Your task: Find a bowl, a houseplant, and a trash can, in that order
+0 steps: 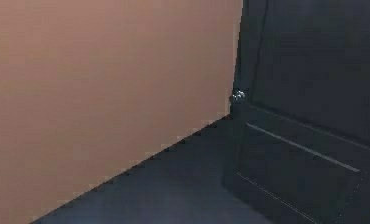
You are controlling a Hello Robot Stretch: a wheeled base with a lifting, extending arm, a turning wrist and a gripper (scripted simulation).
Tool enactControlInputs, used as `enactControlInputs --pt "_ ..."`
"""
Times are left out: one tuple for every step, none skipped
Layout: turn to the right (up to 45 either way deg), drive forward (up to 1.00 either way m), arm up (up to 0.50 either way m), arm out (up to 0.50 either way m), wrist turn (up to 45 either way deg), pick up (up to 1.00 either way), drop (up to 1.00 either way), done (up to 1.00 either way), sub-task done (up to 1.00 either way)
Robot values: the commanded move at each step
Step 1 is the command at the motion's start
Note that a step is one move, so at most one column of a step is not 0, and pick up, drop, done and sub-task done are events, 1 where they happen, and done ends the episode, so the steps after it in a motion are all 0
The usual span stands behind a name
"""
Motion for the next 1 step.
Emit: enactControlInputs --pt "-27.0 0.00 0.00 0.00 0.0 0.00 0.00 0.00 0.00"
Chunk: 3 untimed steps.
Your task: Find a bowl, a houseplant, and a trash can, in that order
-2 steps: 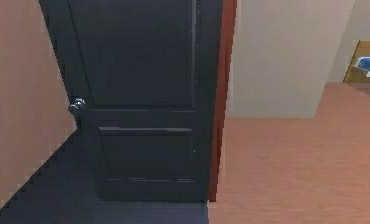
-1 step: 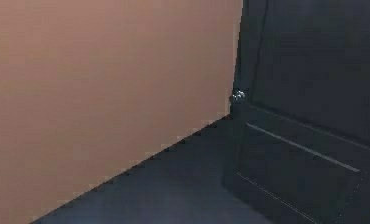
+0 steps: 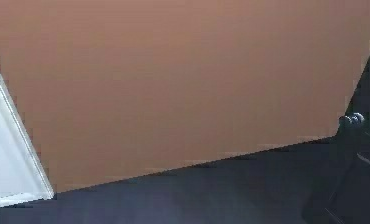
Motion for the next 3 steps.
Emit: enactControlInputs --pt "0.0 0.75 0.00 0.00 0.0 0.00 0.00 0.00 0.00" --pt "-45.0 0.00 0.00 0.00 0.0 0.00 0.00 0.00 0.00" --pt "-30.0 0.00 0.00 0.00 0.0 0.00 0.00 0.00 0.00"
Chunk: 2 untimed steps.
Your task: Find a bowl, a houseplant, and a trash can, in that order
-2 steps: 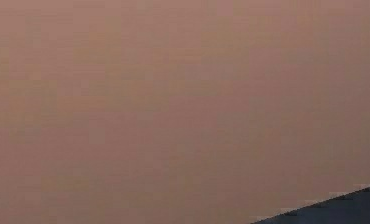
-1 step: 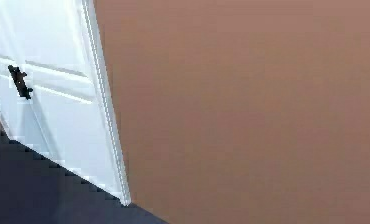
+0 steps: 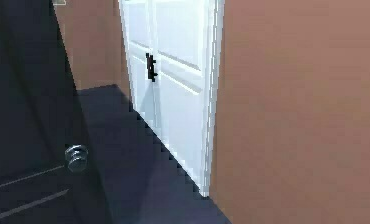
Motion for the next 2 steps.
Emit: enactControlInputs --pt "0.0 0.65 0.00 0.00 0.0 0.00 0.00 0.00 0.00" --pt "-42.0 0.00 0.00 0.00 0.0 0.00 0.00 0.00 0.00"
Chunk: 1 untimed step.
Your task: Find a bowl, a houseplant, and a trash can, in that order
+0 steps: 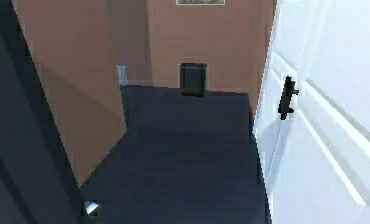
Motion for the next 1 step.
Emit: enactControlInputs --pt "0.0 0.65 0.00 0.00 0.0 0.00 0.00 0.00 0.00"
